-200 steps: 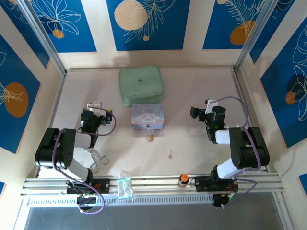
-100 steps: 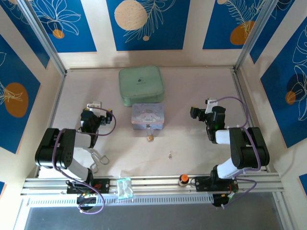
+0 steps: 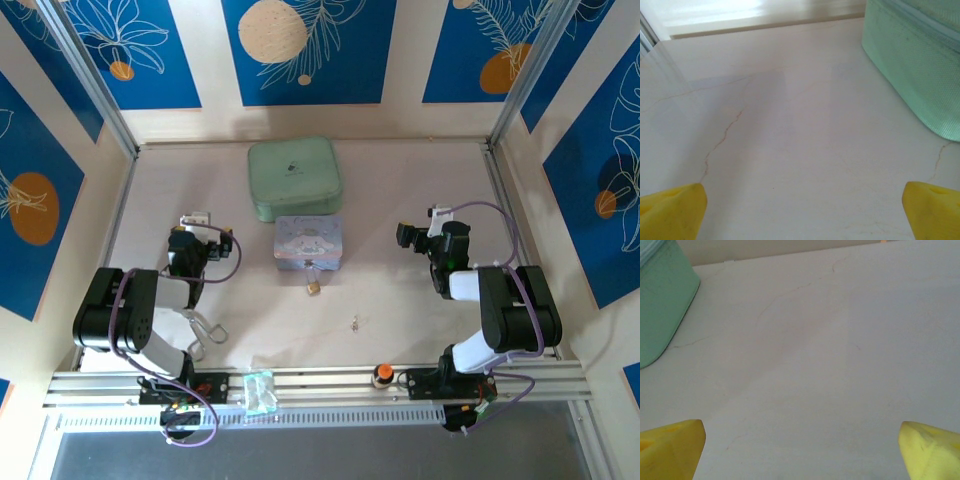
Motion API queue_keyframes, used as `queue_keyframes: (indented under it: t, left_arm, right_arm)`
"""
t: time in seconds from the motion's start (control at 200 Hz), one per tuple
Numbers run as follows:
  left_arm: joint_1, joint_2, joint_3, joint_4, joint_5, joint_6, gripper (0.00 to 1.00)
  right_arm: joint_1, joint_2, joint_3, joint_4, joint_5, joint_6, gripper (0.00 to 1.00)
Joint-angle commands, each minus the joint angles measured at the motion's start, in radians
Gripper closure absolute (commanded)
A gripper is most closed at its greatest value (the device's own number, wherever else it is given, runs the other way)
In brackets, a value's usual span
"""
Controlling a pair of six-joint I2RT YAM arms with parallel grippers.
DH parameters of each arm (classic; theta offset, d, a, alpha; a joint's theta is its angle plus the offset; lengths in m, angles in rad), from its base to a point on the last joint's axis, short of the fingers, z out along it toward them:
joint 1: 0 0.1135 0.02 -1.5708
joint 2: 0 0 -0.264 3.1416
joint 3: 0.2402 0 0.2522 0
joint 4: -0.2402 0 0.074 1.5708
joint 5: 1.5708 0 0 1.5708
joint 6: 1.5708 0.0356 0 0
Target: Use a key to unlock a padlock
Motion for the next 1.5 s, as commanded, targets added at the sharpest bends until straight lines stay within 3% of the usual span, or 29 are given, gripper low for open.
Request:
queue_keyframes:
  t: [0.0, 0.08, 0.19, 0.4, 0.53, 0.645, 0.855, 0.91, 0.991, 1.186, 1.291, 1.496]
  left_arm:
    - [-0.004, -0.125, 0.045, -0.132, -0.043, -0.015, 0.01]
    - [-0.004, -0.223, 0.09, -0.28, -0.068, -0.043, 0.01]
    - [-0.004, -0.331, 0.151, -0.493, -0.151, -0.259, 0.01]
    - [-0.004, -0.479, 0.058, -0.425, 0.075, -0.471, 0.01]
    - [-0.004, -0.568, 0.055, -0.497, 0.177, -0.586, 0.01]
    - [-0.005, -0.608, 0.054, -0.49, 0.347, -0.604, 0.01]
    - [-0.037, -0.604, 0.035, -0.556, 0.439, -0.655, 0.01]
    - [-0.077, -0.593, 0.044, -0.592, 0.459, -0.641, 0.01]
    - [-0.178, -0.618, 0.034, -0.63, 0.39, -0.623, 0.01]
    - [-0.44, -0.606, 0.024, -0.643, 0.293, -0.63, 0.01]
    - [-0.577, -0.608, -0.024, -0.598, 0.201, -0.637, 0.01]
    - [-0.779, -0.534, 0.001, -0.698, 0.102, -0.659, 0.01]
  right_arm:
    - [0.007, -0.093, 0.071, -0.134, -0.008, -0.027, 0.01]
    - [0.007, -0.158, 0.1, -0.246, -0.001, -0.005, 0.01]
    - [-0.002, -0.256, 0.161, -0.456, -0.028, 0.107, 0.01]
    - [-0.013, -0.42, 0.173, -0.641, -0.132, 0.257, 0.01]
    - [-0.021, -0.534, 0.167, -0.722, -0.161, 0.267, 0.01]
    - [-0.045, -0.625, 0.153, -0.755, -0.218, 0.335, 0.01]
    - [-0.058, -0.661, 0.171, -0.88, -0.346, 0.408, 0.01]
    - [-0.045, -0.658, 0.168, -0.912, -0.369, 0.423, 0.01]
    - [-0.001, -0.658, 0.181, -0.986, -0.372, 0.414, 0.01]
    - [0.239, -0.707, 0.21, -1.208, -0.226, 0.417, 0.01]
    - [0.347, -0.731, 0.159, -1.201, -0.211, 0.465, 0.01]
    - [0.569, -0.701, 0.091, -1.228, -0.12, 0.578, 0.01]
